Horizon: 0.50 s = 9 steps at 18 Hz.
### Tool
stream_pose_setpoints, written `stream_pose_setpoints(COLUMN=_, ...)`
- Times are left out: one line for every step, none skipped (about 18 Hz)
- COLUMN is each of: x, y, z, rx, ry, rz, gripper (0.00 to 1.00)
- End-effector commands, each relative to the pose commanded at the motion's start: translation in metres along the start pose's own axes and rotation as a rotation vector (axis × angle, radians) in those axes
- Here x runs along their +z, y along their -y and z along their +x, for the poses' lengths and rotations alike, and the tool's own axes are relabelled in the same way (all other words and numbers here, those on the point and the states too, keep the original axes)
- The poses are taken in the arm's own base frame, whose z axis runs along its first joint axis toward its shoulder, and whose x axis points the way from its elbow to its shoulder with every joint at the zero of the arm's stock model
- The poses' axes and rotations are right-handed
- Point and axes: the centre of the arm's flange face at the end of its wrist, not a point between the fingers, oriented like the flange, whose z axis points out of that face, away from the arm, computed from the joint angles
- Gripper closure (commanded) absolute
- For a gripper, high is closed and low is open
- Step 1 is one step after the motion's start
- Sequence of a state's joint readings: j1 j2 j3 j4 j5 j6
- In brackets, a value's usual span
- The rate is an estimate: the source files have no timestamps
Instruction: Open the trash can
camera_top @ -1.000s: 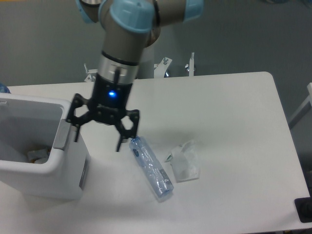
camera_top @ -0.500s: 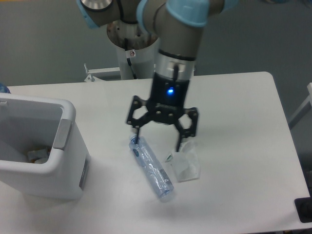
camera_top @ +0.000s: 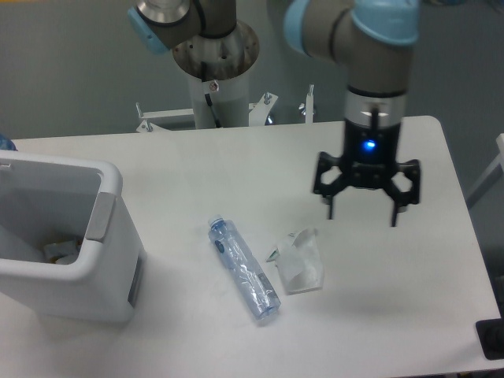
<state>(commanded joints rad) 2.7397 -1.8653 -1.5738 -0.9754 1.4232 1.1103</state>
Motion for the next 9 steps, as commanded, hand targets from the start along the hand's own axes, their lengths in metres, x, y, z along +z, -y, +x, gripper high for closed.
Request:
stream_pose_setpoints(x=0.003, y=-0.001, z=0.001, rx=0.007, ry=-0.008, rz=-0.025, gripper=0.0)
stream_pose_setpoints(x=0.006, y=-0.001, z=0.002, rx=0.007, ry=-0.012, rz=-0.033, gripper=0.0)
stream_pose_setpoints(x=0.01, y=0.0, z=0.002, rx=0.007, ry=-0.017, rz=-0.037, gripper=0.0)
stream_pose_setpoints(x=0.012, y=-0.001, z=0.003, rx=0.006, ry=-0.021, rz=-0.039, gripper=0.0)
stream_pose_setpoints(x=0.013, y=0.0, z=0.003, rx=0.01, ry=-0.024, rz=-0.04, gripper=0.0)
stream_pose_setpoints(x=0.015, y=-0.001, z=0.003, rx=0.016, ry=-0.024, rz=-0.04, gripper=0.0)
stream_pose_setpoints(x=0.018, y=-0.003, z=0.003, rx=0.019, ry=-0.027, rz=-0.047, gripper=0.0)
stream_pose_setpoints(x=0.025, y=-0.005, z=0.004, rx=0.022, ry=-0.027, rz=-0.069, gripper=0.0)
stream_pose_setpoints(x=0.03, y=-0.005, z=0.004, rx=0.029, ry=-0.02, rz=-0.099, gripper=0.0)
